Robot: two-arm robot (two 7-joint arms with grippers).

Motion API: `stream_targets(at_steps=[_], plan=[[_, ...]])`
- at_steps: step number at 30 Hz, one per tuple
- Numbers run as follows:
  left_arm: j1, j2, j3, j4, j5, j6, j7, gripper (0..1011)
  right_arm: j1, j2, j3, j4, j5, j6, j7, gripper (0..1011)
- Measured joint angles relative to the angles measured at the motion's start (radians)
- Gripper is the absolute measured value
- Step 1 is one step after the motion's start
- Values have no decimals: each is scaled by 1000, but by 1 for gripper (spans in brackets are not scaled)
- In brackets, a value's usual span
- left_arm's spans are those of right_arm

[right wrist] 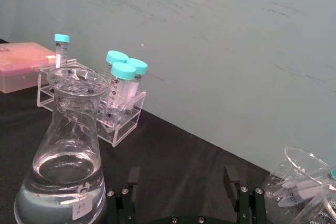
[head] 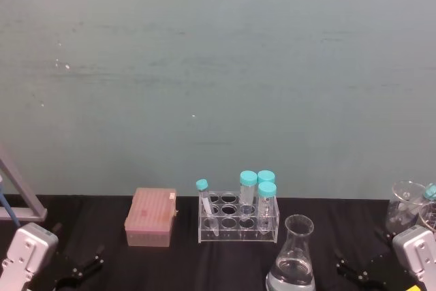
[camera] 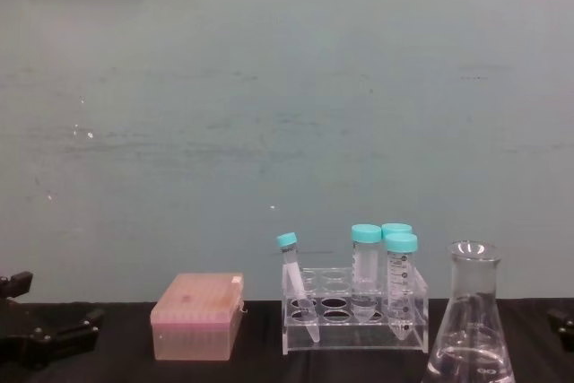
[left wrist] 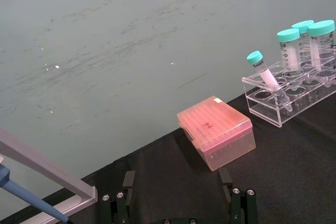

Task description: Pick up the beaker with the right gripper, shake it three times, and then put it down.

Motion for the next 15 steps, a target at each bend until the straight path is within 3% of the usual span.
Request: stream_targets(at_steps=[15], plan=[[0,0,0,0,0,0,0,1000,0,0,0,0,0,0,0,1000]])
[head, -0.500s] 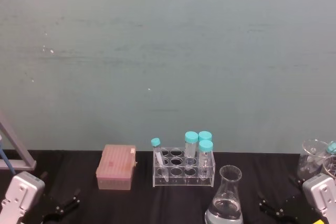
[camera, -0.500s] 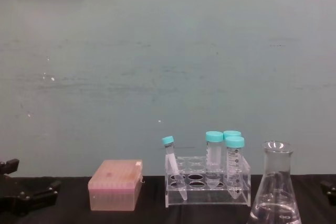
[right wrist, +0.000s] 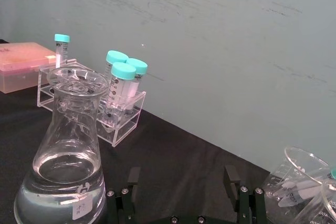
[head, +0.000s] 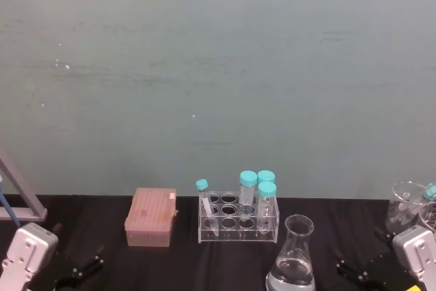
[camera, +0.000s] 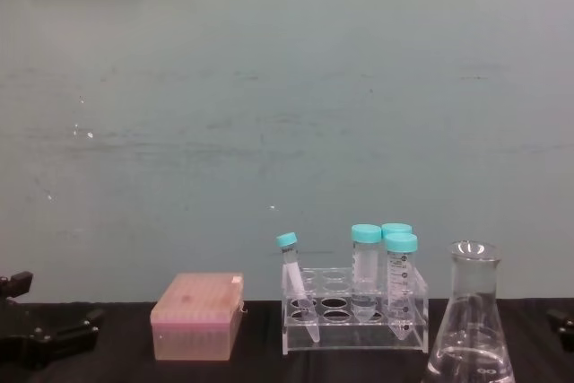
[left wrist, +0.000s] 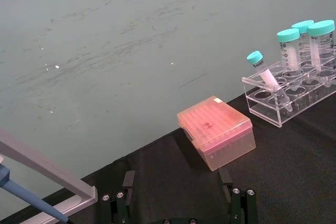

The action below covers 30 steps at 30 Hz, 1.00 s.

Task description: Pick up the beaker with the right gripper, shake it three times, and then put it down.

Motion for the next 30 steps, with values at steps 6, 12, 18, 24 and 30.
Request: stream_targets(at_steps=[6,12,18,24,30], plan=[[0,0,0,0,0,0,0,1000,0,0,0,0,0,0,0,1000],[0,0,0,0,0,0,0,1000,0,0,0,0,0,0,0,1000],[0,0,0,0,0,0,0,1000,-1,-15,40,18,29,6,1,1000],[0,0,0,0,0,0,0,1000,15,-45,110,38,117,-29,47,1000],[0,0,0,0,0,0,0,1000,29,-61,148,19,199,-62,141,1000]])
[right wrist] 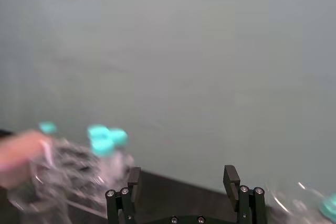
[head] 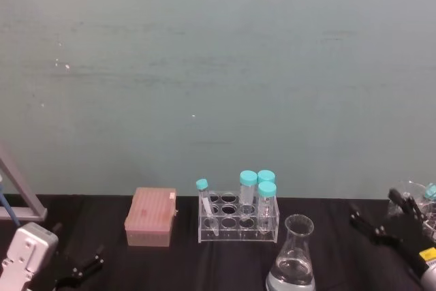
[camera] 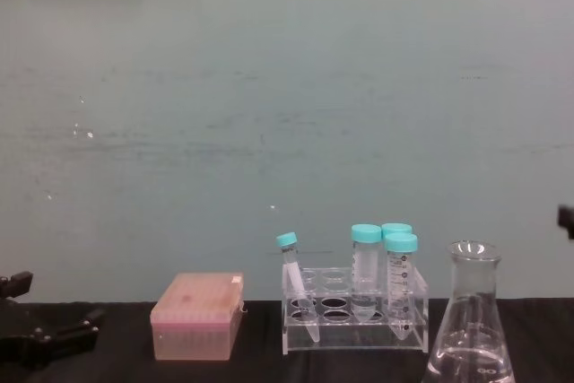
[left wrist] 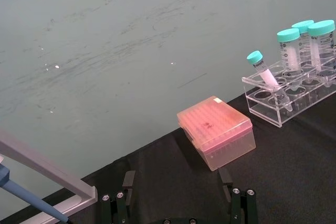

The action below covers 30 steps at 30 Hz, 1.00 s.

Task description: Pick up the beaker with the right gripper, shake it three times, and then put it down.

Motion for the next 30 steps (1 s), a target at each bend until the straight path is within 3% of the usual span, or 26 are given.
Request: stream_targets(at_steps=[4,10,20,30], plan=[[0,0,0,0,0,0,0,1000,5,-5,16,-33,65,-9,96,1000],[0,0,0,0,0,0,0,1000,2,0,21,-79,121,4,206,1000],[0,0,0,0,0,0,0,1000,-23,11,3,-121,141,93,290,1000],[0,0,0,0,0,0,0,1000,-45,-3,-1,-127,115,130,300,1000]])
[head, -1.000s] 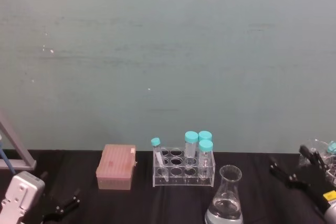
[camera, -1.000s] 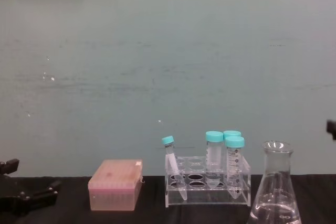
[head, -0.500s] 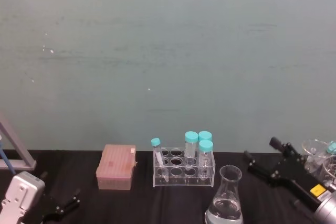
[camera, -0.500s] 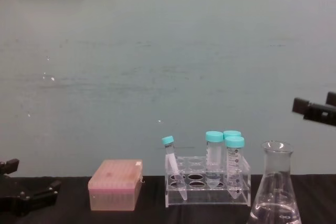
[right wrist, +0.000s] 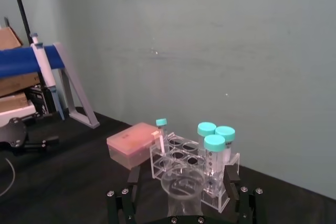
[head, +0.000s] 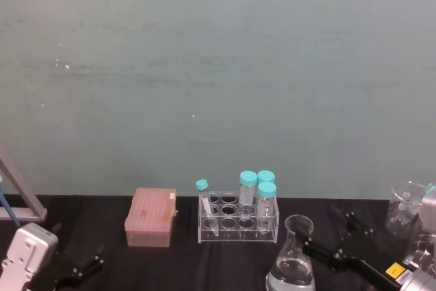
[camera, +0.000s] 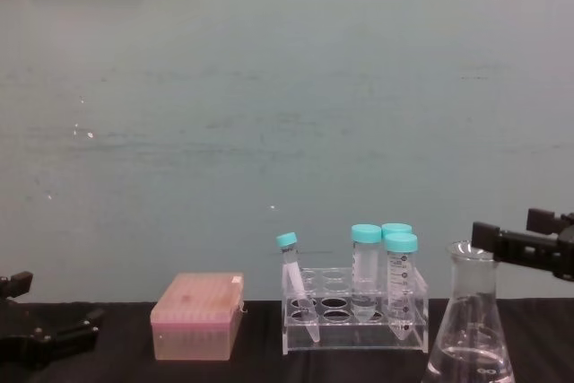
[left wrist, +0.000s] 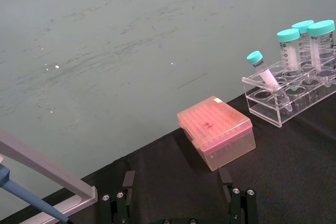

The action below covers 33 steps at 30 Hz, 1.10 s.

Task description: Pick up the beaker with the right gripper, shake it three times, and then put it down.

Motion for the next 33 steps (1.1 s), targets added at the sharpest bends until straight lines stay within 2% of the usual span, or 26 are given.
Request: stream_targets(at_steps=[10,22,33], plan=[[0,0,0,0,0,0,0,1000,2,-28,-2,38,-31,13,8,1000],[0,0,0,0,0,0,0,1000,46,-79,-18,108,-86,21,25,1000],[0,0,0,0,0,0,0,1000,80,-125,-24,149,-135,52,-11,1000]])
